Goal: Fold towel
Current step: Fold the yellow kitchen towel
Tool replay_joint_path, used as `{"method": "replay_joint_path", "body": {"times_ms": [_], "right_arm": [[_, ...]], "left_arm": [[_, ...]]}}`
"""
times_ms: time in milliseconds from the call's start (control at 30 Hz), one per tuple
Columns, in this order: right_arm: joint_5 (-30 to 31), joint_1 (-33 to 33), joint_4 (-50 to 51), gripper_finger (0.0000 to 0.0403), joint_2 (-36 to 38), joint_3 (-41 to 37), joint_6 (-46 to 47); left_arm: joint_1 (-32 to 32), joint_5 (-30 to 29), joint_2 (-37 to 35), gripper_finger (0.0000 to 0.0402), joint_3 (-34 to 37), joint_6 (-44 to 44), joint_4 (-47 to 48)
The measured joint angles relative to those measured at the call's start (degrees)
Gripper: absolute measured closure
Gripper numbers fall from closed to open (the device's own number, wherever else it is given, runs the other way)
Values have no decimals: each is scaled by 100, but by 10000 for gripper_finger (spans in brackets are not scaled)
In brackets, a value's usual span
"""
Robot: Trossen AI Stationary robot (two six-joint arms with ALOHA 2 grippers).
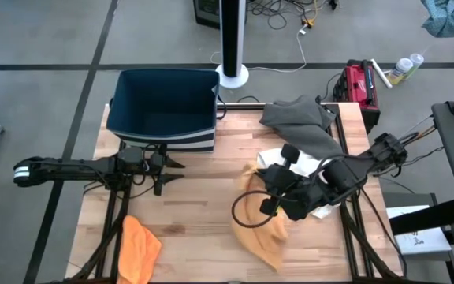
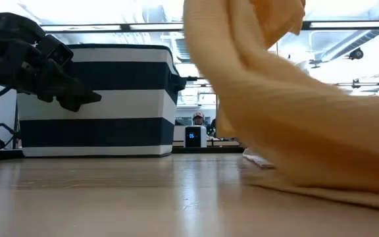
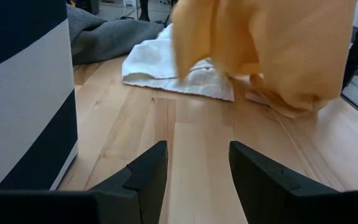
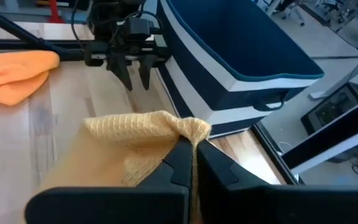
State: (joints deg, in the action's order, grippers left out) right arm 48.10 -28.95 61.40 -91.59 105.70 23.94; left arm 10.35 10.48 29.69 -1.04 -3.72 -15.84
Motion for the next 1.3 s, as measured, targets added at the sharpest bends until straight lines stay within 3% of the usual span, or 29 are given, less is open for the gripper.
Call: {"method": "replay_joint_path", "body": {"times_ms": [1300], "right_arm": [[-7, 87, -27, 400, 0, -72, -731]], "left_arm": [[2, 0, 1, 237, 0, 0, 0]]}}
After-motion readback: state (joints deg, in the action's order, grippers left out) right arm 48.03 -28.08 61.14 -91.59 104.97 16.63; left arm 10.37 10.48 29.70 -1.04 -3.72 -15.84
